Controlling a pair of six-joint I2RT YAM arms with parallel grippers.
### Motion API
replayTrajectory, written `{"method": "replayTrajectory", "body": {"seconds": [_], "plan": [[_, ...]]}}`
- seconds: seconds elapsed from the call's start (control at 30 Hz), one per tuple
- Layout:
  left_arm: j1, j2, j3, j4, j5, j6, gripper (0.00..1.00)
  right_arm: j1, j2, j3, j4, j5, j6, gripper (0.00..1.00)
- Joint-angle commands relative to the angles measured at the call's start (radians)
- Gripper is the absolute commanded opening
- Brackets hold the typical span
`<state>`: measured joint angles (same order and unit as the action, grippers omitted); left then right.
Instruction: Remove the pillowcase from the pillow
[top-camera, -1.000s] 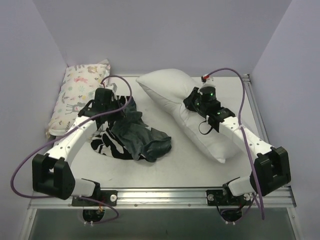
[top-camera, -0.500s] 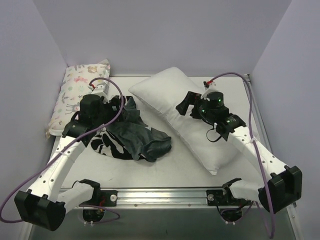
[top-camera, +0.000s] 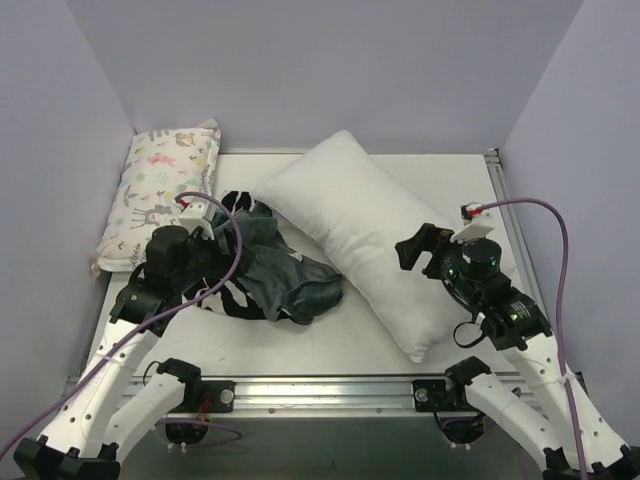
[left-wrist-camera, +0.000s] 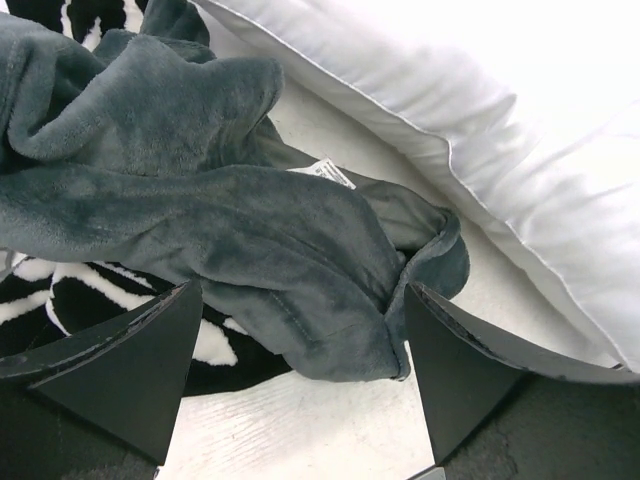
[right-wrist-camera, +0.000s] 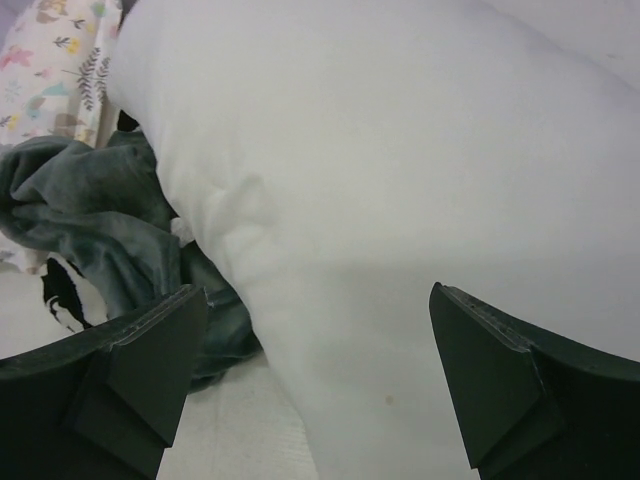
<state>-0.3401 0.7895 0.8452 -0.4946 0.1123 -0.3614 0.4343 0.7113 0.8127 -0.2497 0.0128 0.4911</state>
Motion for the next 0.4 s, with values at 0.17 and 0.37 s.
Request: {"method": "replayTrajectory", "body": {"seconds": [0.17,0.37], "plan": [[-0.005,-0.076,-0.031,0.022,0.027,0.045,0.90,-0.002,-0.064,-0.070,-0.072,0.125,-0.010,1.00],[-0.005,-0.076,-0.035,0.025,0.038,0.038,0.90,0.000,-0.055,-0.070,-0.059,0.116,-0.006,1.00]]}}
